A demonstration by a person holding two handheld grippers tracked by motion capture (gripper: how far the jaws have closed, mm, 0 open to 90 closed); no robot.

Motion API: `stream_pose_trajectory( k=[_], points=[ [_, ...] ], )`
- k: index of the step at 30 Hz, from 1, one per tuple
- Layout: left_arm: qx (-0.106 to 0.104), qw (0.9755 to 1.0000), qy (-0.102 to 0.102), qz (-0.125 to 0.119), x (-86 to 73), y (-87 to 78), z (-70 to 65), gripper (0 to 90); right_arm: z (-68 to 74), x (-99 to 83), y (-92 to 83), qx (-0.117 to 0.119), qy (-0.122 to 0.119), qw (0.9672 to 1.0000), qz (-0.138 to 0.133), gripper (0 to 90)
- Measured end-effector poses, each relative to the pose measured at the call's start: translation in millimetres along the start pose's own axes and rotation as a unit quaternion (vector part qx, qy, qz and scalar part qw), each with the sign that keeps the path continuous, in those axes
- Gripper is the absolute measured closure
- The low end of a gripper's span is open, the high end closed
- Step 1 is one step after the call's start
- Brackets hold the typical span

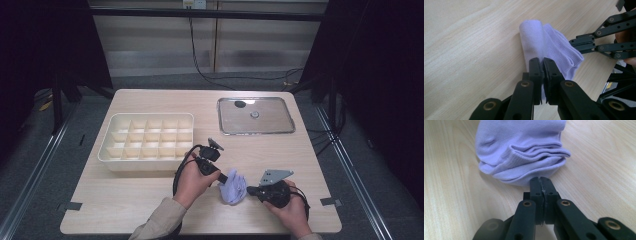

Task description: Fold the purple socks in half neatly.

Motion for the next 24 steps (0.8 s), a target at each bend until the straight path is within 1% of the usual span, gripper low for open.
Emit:
stream_pose_trajectory(
  k=[5, 8, 9, 13, 14, 15, 19, 20, 21, 22, 24],
  points=[
    [0.003, 1.0000, 0.001, 0.004, 0.0, -0.3, -0.8, 85.9, 0.8, 0.9, -2.5, 0.004, -0.002, 1.0000, -0.004, 89.5],
    [0.001, 1.0000, 0.001, 0.001, 0.1, -0.3, -1.8, 85.9, 2.3, 2.2, -4.0, 0.009, 0.001, 0.9999, -0.010, 89.6],
    [-0.003, 1.0000, 0.002, 0.003, -0.2, -0.8, -2.9, 85.9, 2.8, 2.3, -3.9, 0.010, 0.001, 0.9999, -0.009, 89.6],
    [0.000, 1.0000, 0.005, 0.003, 1.0, -1.9, -6.0, 85.9, 4.7, 3.8, -2.0, 0.012, -0.004, 0.9999, -0.006, 89.6],
    [0.000, 1.0000, 0.004, -0.002, 1.8, -1.7, -6.9, 85.9, 5.4, 4.2, -1.3, 0.011, -0.006, 0.9999, -0.005, 89.6],
    [0.000, 1.0000, 0.009, 0.005, 1.7, -2.9, -7.2, 85.9, 5.9, 4.4, -1.0, 0.012, -0.006, 0.9999, -0.004, 89.6],
    [0.000, 1.0000, 0.008, 0.000, 3.5, -3.3, -12.0, 85.9, 6.7, 5.1, 0.1, 0.014, -0.007, 0.9999, -0.004, 89.6],
    [0.000, 1.0000, 0.008, -0.004, 4.1, -2.9, -13.3, 85.9, 7.2, 5.1, 0.4, 0.014, -0.005, 0.9999, -0.002, 89.5],
    [0.002, 0.9999, 0.013, 0.000, 3.9, -3.5, -13.5, 85.9, 7.3, 5.3, 1.0, 0.015, -0.006, 0.9999, -0.002, 89.5],
    [0.000, 0.9999, 0.012, 0.000, 4.3, -3.7, -14.9, 86.0, 7.4, 5.6, 1.6, 0.016, -0.008, 0.9998, -0.003, 89.6],
    [0.001, 0.9998, 0.020, 0.003, 4.6, -3.6, -15.4, 86.1, 8.4, 6.1, 2.4, 0.016, -0.008, 0.9998, -0.002, 89.5]
  ],
)
Point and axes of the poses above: each handheld gripper's, and its own axes: y roughly forward along the jaws, x roughly out of its top, z roughly to its left, the point moved 6 cm from there along y, roughly forward along the jaws, and after that the axes turned 7 degrees about z, right-handed, at the moved point
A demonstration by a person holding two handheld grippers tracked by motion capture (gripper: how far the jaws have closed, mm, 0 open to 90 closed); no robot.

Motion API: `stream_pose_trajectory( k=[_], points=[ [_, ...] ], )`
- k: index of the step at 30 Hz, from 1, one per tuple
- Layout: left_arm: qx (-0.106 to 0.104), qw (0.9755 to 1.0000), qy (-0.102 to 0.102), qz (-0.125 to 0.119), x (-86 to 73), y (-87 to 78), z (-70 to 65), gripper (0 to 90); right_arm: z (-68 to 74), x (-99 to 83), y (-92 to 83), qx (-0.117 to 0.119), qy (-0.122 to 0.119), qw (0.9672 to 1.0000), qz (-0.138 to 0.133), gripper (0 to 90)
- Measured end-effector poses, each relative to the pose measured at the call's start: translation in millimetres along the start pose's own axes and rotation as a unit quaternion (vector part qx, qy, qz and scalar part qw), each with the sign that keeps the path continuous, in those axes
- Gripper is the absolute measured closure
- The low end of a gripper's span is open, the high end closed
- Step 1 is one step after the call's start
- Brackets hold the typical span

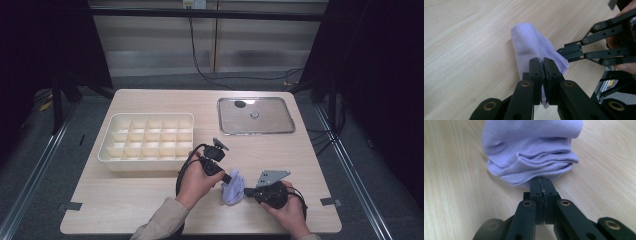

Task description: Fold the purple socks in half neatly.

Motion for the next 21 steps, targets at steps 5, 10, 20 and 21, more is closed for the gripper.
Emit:
stream_pose_trajectory(
  k=[5, 10, 20, 21],
  points=[
    [0.001, 1.0000, 0.001, 0.003, 0.7, 0.5, -1.3, 86.5, 1.2, 0.9, 1.3, 0.001, -0.002, 1.0000, 0.001, 89.5],
    [-0.004, 1.0000, 0.004, 0.001, 1.3, 0.5, -4.6, 86.6, 2.2, 1.4, 3.1, 0.003, -0.003, 1.0000, 0.003, 89.5],
    [-0.004, 0.9999, 0.009, 0.001, 1.4, 0.8, -9.0, 86.8, 5.3, 4.5, 6.4, 0.009, 0.000, 1.0000, 0.000, 89.5],
    [-0.007, 1.0000, 0.006, 0.000, 1.2, 0.9, -10.2, 86.7, 5.5, 4.6, 6.6, 0.009, 0.001, 1.0000, 0.000, 89.5]
  ],
)
Point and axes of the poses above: each handheld gripper's, and its own axes: y roughly forward along the jaws, x roughly out of its top, z roughly to its left, the point moved 6 cm from there along y, roughly forward along the jaws, and after that the axes turned 7 degrees about z, right-handed, at the moved point
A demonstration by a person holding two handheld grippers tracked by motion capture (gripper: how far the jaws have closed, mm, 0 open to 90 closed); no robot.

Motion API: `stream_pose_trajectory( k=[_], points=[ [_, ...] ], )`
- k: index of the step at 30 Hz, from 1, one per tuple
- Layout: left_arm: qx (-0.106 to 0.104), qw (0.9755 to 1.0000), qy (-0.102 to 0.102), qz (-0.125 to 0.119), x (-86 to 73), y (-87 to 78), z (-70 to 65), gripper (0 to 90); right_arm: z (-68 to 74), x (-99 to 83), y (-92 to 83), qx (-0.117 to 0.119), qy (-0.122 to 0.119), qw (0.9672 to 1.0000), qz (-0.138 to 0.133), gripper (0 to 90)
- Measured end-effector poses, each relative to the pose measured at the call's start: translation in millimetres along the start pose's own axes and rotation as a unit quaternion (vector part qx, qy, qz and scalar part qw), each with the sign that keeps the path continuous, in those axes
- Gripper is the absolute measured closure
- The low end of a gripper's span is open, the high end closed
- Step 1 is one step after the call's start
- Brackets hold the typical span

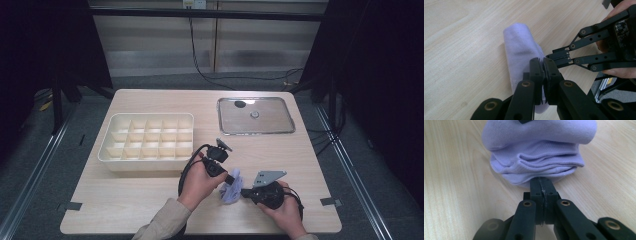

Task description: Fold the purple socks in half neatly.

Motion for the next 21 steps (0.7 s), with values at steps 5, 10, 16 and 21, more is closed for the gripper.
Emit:
stream_pose_trajectory(
  k=[5, 10, 16, 21],
  points=[
    [-0.003, 1.0000, 0.009, 0.001, -0.9, 0.3, -1.6, 86.7, 0.8, 1.4, 1.3, 0.000, -0.001, 1.0000, -0.001, 89.6],
    [-0.005, 1.0000, 0.007, -0.001, -1.0, 2.6, -3.7, 86.7, 1.6, 2.4, 2.5, 0.003, 0.002, 1.0000, -0.003, 89.5],
    [-0.005, 0.9999, 0.015, 0.003, -1.8, 7.6, -5.1, 86.7, 1.2, 3.0, 3.1, 0.003, 0.000, 1.0000, -0.005, 89.5],
    [-0.006, 0.9999, 0.016, 0.002, -2.1, 9.8, -5.8, 86.6, 3.6, 4.1, 4.0, 0.006, -0.001, 1.0000, -0.004, 89.4]
  ],
)
Point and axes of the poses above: each handheld gripper's, and its own axes: y roughly forward along the jaws, x roughly out of its top, z roughly to its left, the point moved 6 cm from there along y, roughly forward along the jaws, and after that the axes turned 7 degrees about z, right-handed, at the moved point
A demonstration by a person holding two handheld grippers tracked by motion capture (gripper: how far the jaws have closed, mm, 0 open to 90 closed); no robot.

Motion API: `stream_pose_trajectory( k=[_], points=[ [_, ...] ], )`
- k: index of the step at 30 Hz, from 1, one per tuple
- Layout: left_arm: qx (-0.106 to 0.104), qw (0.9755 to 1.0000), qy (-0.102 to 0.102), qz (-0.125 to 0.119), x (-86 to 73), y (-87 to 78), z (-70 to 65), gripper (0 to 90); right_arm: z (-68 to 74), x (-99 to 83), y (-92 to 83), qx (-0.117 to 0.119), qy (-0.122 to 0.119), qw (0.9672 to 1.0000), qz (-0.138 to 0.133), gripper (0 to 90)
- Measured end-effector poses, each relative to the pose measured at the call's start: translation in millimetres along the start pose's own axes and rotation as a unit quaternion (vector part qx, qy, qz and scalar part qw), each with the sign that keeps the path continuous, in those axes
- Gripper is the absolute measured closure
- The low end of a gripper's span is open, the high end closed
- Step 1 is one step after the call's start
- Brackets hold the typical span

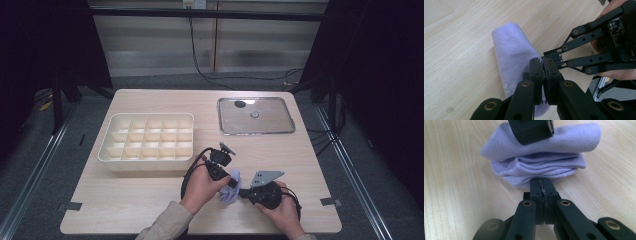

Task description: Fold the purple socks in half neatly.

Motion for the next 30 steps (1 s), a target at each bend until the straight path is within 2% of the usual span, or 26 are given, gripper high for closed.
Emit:
stream_pose_trajectory(
  k=[7, 17, 19, 21, 28, 30],
  points=[
    [-0.001, 1.0000, -0.005, 0.001, -2.8, 4.5, 0.4, 86.5, 3.5, 2.7, 2.2, 0.003, -0.008, 1.0000, 0.000, 89.5],
    [-0.003, 1.0000, 0.001, 0.008, -5.8, 14.2, 0.5, 86.0, 4.9, 2.1, 1.9, 0.012, -0.009, 0.9999, 0.001, 89.1],
    [0.000, 0.9999, 0.003, 0.015, -7.3, 17.2, 1.1, 85.5, 3.0, 0.5, 0.6, 0.015, -0.007, 0.9999, 0.000, 88.8],
    [-0.001, 0.9999, 0.002, 0.015, -8.0, 19.7, 1.1, 85.3, -0.9, -2.1, -2.3, 0.007, -0.002, 1.0000, 0.003, 88.8],
    [0.000, 0.9997, 0.012, 0.023, -8.1, 25.2, 0.0, 84.1, -12.5, -6.8, -12.0, -0.003, 0.023, 0.9997, -0.011, 88.9],
    [0.002, 0.9998, 0.009, 0.019, -7.8, 26.8, -0.3, 84.0, -15.0, -7.3, -13.4, -0.007, 0.025, 0.9996, -0.013, 88.9]
  ],
)
Point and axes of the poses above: each handheld gripper's, and its own axes: y roughly forward along the jaws, x roughly out of its top, z roughly to its left, the point moved 6 cm from there along y, roughly forward along the jaws, and after that the axes turned 7 degrees about z, right-handed, at the moved point
